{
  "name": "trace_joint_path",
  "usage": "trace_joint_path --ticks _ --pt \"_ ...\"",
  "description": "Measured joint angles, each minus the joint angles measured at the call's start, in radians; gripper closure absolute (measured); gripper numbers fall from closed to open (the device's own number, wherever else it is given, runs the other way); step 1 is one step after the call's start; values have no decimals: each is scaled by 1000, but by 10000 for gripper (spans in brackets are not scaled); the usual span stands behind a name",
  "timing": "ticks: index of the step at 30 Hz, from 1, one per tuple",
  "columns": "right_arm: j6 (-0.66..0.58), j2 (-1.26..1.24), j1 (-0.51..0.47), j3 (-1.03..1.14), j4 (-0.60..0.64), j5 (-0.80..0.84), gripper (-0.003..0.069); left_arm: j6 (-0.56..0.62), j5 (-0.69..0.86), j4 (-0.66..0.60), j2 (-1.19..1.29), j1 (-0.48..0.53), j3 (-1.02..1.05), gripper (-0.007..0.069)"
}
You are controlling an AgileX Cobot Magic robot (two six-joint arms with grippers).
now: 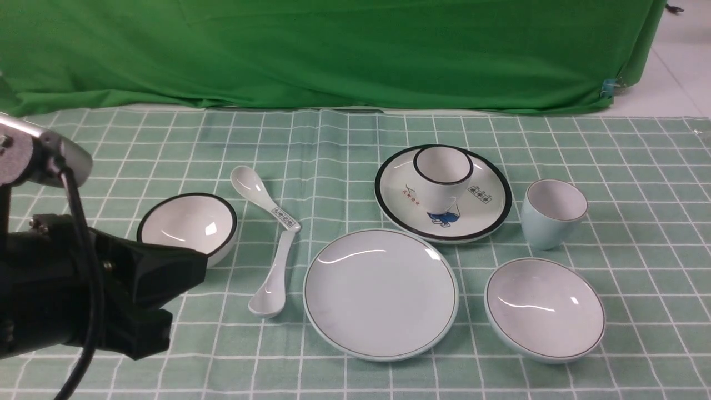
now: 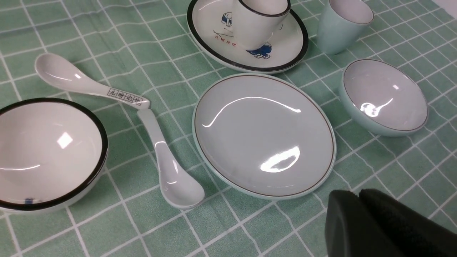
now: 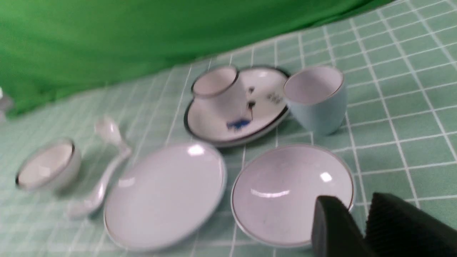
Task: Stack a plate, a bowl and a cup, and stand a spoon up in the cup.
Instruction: Use the right arm to grab a blue rice bowl
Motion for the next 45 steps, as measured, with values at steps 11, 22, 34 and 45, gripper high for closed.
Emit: trace_joint_path --ticks 11,22,34,45 --pt "-446 842 216 -470 -30 347 364 98 46 -52 -7 0 0 607" --pt "-506 1246 222 -621 -35 287 244 160 59 -95 -67 0 0 607" --pt "-544 1425 235 -621 -34 166 242 164 59 -95 -68 0 0 607" --pt "-559 1459 237 -632 -59 168 428 167 59 -95 -68 0 0 607"
